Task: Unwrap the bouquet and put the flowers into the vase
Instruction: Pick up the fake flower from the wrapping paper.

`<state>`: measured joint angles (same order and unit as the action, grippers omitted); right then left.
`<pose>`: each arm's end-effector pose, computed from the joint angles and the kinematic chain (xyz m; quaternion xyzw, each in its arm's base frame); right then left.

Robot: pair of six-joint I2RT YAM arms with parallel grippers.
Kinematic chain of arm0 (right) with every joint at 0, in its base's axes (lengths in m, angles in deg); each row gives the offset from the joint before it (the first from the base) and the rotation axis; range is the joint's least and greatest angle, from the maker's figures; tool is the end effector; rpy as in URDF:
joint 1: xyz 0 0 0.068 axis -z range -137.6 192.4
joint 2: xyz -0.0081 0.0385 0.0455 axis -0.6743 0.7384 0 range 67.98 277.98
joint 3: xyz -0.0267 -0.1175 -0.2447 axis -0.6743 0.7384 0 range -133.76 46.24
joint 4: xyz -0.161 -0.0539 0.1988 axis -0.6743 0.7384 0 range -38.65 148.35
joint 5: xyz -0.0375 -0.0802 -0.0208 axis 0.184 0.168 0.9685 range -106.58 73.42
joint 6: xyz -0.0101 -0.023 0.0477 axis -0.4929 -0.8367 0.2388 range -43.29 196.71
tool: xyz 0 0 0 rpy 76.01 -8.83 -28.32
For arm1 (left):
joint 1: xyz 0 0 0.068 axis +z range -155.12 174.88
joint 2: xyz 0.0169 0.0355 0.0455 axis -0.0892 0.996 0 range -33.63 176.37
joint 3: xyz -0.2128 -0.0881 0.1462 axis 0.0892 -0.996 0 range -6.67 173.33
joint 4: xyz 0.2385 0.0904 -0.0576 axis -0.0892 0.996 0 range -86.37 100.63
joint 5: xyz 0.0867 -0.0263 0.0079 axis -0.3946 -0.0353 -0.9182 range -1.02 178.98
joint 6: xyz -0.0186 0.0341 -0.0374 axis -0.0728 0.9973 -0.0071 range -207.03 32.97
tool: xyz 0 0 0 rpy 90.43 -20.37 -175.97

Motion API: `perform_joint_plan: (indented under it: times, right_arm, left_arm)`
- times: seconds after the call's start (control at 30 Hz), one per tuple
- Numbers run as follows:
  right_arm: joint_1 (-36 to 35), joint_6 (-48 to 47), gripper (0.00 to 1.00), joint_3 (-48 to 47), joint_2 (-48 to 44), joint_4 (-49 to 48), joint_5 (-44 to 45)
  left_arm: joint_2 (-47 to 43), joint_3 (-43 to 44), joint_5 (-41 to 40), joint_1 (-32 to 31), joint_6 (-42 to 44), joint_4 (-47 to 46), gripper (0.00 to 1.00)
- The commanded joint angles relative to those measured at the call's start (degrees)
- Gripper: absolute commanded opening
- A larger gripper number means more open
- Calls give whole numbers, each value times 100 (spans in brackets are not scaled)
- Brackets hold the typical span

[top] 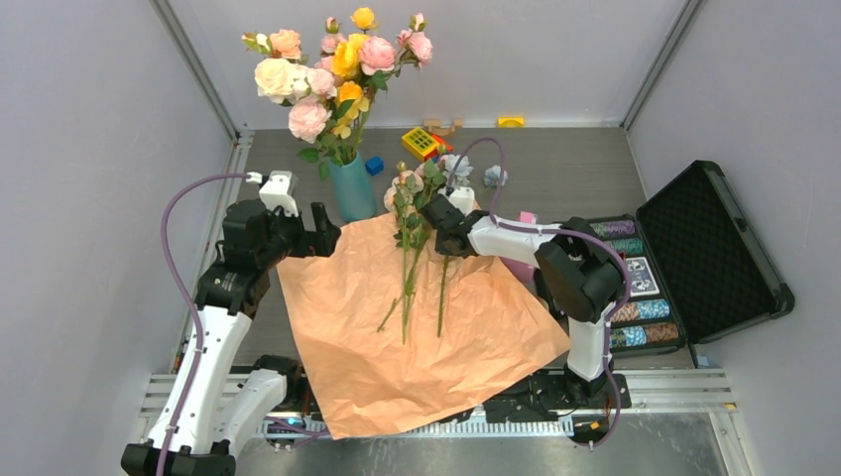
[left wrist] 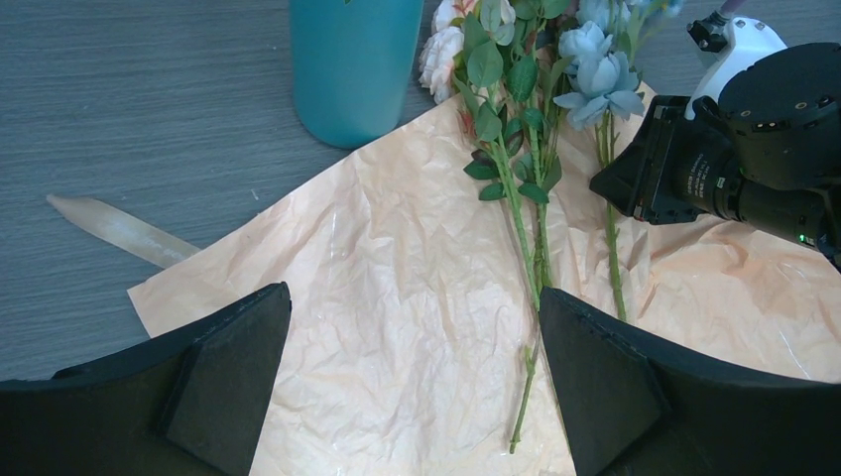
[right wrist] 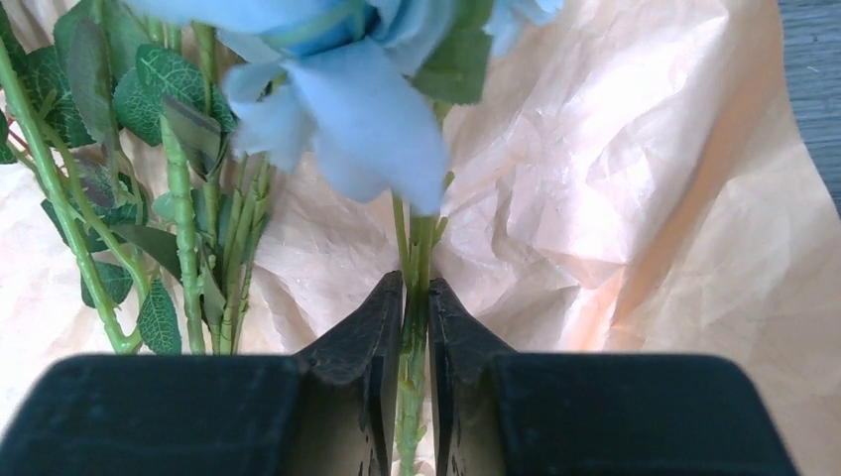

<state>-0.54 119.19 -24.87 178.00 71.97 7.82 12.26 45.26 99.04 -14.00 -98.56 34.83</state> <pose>0.2975 0.2567 0.1626 0.0518 0.9432 0.0244 0.3271 0.1693 -0.0328 0.3422 0.0276 0.8418 -0.1675 0.5124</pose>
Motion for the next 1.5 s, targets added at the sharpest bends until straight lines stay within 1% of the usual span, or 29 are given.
perform_joint_plan:
  times: [0.0,0.2,0.37,0.5,0.63,0.8,0.87,0.97,1.07,1.1,1.13,1.23,1.3,1.33,1.4,1.47]
  right_arm:
    - [30,62,17,-13,-212,-237,305]
    - [39,70,11,187,-537,-369,449]
    - [43,72,5,291,-783,-404,529]
    - [48,46,1,431,-1044,-515,600]
    - [48,-14,0,618,-1328,-659,573]
    - [49,-448,0,931,-1879,-1025,360]
    - [43,-719,0,1095,-2244,-1194,174]
    - [1,-1228,0,1483,-3028,-1601,-257]
    - [-38,-1574,0,1771,-3893,-1899,-762]
    - [-46,-1672,0,1878,-4046,-1924,-863]
    - [-51,-1716,0,1947,-4354,-1935,-1062]
    - [-59,-1863,0,2007,-4866,-1923,-1577]
    - [-69,-1914,0,2036,-5163,-1971,-2021]
    - [-71,-1916,0,2074,-5319,-2101,-2393]
    - [-79,-1851,0,2089,-5477,-2281,-2854]
    - [-91,-1743,0,2055,-5545,-2384,-3248]
  left_arm:
    - [10,-2,-21,-14,54,-26,99]
    - [58,-7,49,-11,46,-43,98]
    - [83,-20,176,-9,73,-52,98]
    - [107,-33,434,-13,145,-78,98]
    - [109,-49,735,-17,175,-151,97]
    - [91,-59,1474,-28,83,-334,95]
    - [62,-64,1772,-37,-152,-460,94]
    - [-63,-222,2104,-109,-754,-815,92]
    - [-209,-351,2240,-278,-1373,-1258,92]
    - [-238,-351,2228,-371,-1538,-1340,92]
    - [-260,-339,2187,-494,-1684,-1419,92]
    - [-236,-228,2000,-1000,-2045,-1670,92]
    - [-175,-125,1786,-1394,-2208,-1808,92]
    - [-142,-87,1669,-1577,-2309,-1914,92]
    - [-54,-88,1530,-1966,-2572,-2266,92]
    - [19,-166,1447,-2191,-2892,-2791,92]
